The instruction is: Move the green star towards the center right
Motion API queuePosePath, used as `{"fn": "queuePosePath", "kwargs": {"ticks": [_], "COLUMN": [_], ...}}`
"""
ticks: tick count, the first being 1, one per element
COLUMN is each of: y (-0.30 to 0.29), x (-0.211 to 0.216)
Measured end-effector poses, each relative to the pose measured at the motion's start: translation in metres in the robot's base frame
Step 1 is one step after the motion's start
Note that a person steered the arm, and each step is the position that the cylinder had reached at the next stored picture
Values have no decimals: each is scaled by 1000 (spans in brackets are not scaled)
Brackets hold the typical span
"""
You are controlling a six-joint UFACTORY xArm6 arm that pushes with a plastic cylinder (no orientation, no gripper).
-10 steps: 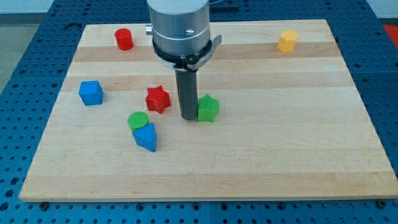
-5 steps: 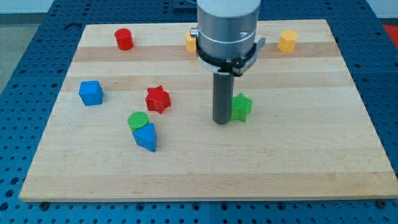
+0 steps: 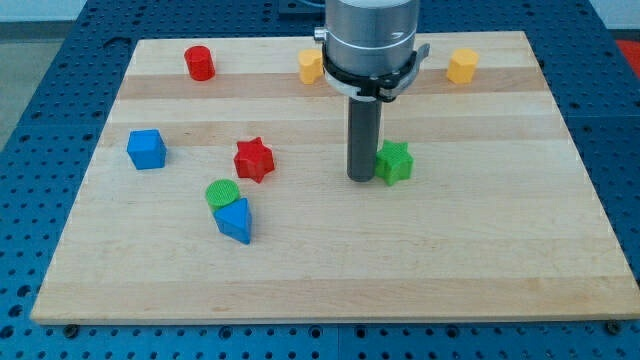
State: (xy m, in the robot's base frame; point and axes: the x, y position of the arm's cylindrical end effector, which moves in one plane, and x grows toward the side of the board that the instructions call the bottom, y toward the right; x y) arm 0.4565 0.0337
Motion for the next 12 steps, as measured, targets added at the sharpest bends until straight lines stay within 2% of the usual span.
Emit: {"fn": "queuePosePath", "kwargs": {"ticks": [9,12], "y": [96,90], "x": [-5,-5]}}
